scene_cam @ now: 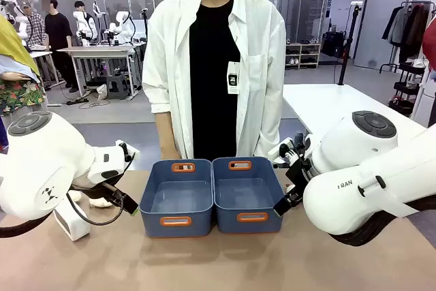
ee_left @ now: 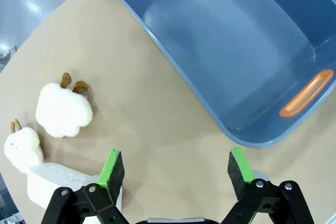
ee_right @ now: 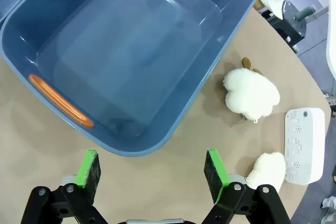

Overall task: Sort the digital clocks into the basket.
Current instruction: Pick up the Digital clock from the table and place it into the empty Plastic storage basket.

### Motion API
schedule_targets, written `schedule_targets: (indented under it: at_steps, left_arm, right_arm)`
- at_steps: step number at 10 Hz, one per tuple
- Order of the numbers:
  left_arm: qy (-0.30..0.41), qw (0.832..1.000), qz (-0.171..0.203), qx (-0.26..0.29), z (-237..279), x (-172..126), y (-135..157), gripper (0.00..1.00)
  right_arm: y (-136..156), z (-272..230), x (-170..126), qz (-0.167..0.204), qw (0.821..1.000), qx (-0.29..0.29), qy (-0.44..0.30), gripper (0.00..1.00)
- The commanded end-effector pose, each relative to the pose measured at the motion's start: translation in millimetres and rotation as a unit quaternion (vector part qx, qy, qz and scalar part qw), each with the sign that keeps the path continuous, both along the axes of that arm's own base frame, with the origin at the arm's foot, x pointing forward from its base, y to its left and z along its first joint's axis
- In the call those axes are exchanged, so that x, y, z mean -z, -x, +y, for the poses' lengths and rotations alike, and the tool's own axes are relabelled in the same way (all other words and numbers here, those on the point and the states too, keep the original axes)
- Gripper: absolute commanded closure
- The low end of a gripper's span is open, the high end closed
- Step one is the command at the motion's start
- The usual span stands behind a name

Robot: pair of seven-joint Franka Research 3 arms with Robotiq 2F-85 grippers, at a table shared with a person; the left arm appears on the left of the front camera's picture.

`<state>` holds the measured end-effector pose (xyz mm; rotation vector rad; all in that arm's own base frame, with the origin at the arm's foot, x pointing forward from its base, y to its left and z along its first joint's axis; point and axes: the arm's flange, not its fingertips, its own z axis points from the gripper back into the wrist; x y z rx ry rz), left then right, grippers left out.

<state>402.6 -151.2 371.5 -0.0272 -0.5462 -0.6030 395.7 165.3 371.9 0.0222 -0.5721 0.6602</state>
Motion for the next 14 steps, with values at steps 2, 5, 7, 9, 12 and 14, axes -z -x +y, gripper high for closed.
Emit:
schedule_targets:
  at_steps: [2,5,7,9,12,14]
  left_arm:
    - [0.000,1.000,0.000,0.000,-0.2,0.0,0.1,0.00]
    - [0.000,1.000,0.000,0.000,-0.2,0.0,0.1,0.00]
    - [0.000,1.000,0.000,0.000,-0.2,0.0,0.1,0.00]
    - [0.000,1.000,0.000,0.001,-0.6,0.0,0.2,0.00]
    - [0.082,0.990,0.104,0.045,43.2,-64.1,-5.8,0.00]
    - [0.250,0.942,0.211,0.072,96.9,-86.4,-1.4,0.00]
  right_arm:
    - [0.0,0.0,0.0,0.000,1.000,0.000,0.000,0.00]
    - [0.0,0.0,0.0,0.000,1.000,0.000,0.000,0.00]
    - [0.0,0.0,0.0,0.000,1.000,0.000,0.000,0.00]
    - [-0.2,-0.4,0.0,0.000,1.000,0.000,0.000,0.00]
    - [-19.4,-36.6,-70.3,0.081,0.990,0.010,-0.112,0.00]
    - [-24.5,-81.4,-86.9,0.165,0.956,0.012,-0.242,0.00]
